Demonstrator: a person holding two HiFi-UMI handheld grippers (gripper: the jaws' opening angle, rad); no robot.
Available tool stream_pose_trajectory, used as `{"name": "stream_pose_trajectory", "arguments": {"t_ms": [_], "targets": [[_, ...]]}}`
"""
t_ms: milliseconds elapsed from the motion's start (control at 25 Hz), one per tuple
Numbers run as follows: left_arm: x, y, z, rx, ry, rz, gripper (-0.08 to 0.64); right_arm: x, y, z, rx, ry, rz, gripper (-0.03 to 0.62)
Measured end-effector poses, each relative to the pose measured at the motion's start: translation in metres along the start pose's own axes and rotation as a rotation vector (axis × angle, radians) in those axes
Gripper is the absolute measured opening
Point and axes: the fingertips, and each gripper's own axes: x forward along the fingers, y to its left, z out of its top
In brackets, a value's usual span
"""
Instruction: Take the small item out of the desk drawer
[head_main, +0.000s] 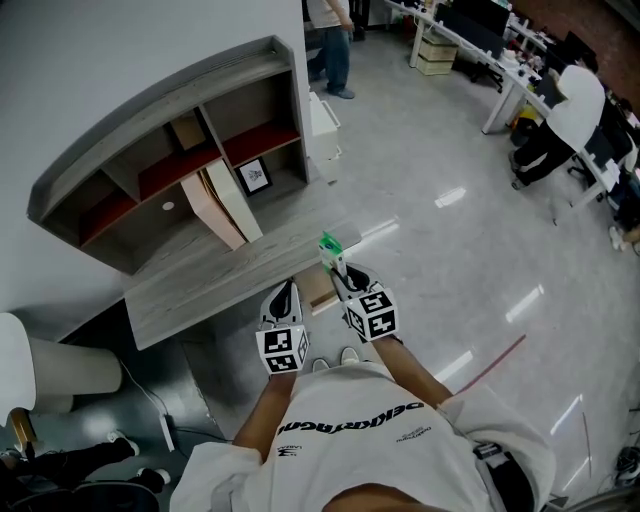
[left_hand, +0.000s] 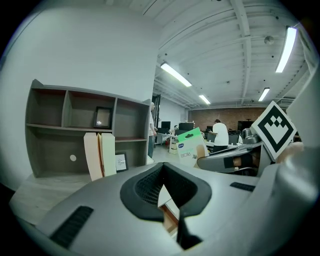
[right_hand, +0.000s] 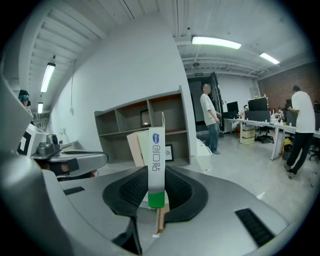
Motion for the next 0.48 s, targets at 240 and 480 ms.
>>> {"name": "stream_pose_trajectory", "arguments": {"t_ms": [240, 480], "targets": [[0.001, -0.003, 0.011, 0.019, -0.03, -0.005, 0.015, -0.01, -0.002, 0.017, -0.008, -0.06, -0.01, 0.115], [0.002, -0.005, 0.022, 0.024, -0.056, -0.006, 0.015, -0.014, -0.005, 0.028, -0.019, -0.095, -0.022, 0.115]]}}
